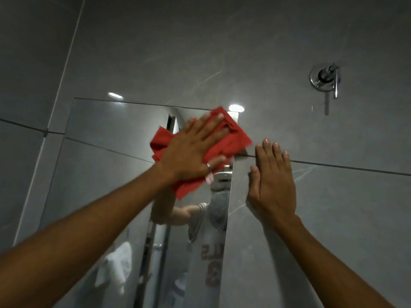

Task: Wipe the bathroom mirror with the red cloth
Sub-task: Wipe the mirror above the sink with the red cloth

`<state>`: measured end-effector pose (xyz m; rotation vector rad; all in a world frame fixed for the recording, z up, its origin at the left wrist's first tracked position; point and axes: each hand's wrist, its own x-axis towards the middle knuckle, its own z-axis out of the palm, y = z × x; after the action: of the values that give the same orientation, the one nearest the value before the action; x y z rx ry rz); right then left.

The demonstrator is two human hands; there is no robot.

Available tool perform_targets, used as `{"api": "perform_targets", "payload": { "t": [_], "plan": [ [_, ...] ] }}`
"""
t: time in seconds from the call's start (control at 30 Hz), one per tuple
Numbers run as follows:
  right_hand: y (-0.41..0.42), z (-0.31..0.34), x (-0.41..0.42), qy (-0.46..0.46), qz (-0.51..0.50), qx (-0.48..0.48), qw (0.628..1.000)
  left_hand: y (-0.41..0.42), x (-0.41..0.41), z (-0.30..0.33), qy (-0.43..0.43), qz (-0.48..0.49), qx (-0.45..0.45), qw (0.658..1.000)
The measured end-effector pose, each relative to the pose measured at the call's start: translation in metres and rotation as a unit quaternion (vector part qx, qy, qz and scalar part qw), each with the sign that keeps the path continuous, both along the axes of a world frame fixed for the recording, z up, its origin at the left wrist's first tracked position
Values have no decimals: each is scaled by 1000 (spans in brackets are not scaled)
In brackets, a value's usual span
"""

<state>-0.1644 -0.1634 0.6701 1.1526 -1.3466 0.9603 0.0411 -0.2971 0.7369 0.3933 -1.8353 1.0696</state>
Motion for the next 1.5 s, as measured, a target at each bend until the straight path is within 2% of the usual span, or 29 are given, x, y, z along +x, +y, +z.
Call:
{"api": "perform_targets", "payload": {
  "t": [0.07, 0.2, 0.3, 0.4, 0.53, 0.7, 0.77, 0.87, 1.1, 1.23, 1.37, 1.5],
  "plan": [
    [0, 0, 1, 2, -5, -3, 1000, 2, 3, 21, 87, -7, 71, 994],
    [0, 0, 4, 1, -12, -5, 1000, 31, -33, 42, 235, -34, 187, 953],
    [1, 0, 5, -7, -13, -4, 1000, 44, -52, 41, 251, -38, 195, 947],
    [3, -1, 5, -2, -5, -8, 1000, 43, -57, 13, 200, -47, 154, 967],
    [3, -2, 5, -4, 3, -6, 1000, 41, -57, -64, 184, -64, 147, 970],
    [4, -5, 6, -11, -6, 7, 1000, 50, -60, -249, 189, -23, 188, 964],
    [6, -5, 7, -13, -10, 14, 1000, 55, -60, -291, 177, -12, 196, 964],
    [7, -2, 9, -14, -10, 16, 1000, 51, -63, -266, 180, -15, 202, 963],
    [4, -3, 12, -21, 21, 1, 1000, 50, -66, -52, 222, -85, 176, 955],
    [3, -6, 16, -21, 2, 1, 1000, 49, -69, 21, 232, -75, 187, 951],
    [0, -17, 13, -7, -17, -4, 1000, 49, -72, -3, 247, -60, 178, 951],
    [-6, -43, 10, 10, -20, -17, 1000, 52, -77, -95, 265, -62, 173, 947]
  ]
}}
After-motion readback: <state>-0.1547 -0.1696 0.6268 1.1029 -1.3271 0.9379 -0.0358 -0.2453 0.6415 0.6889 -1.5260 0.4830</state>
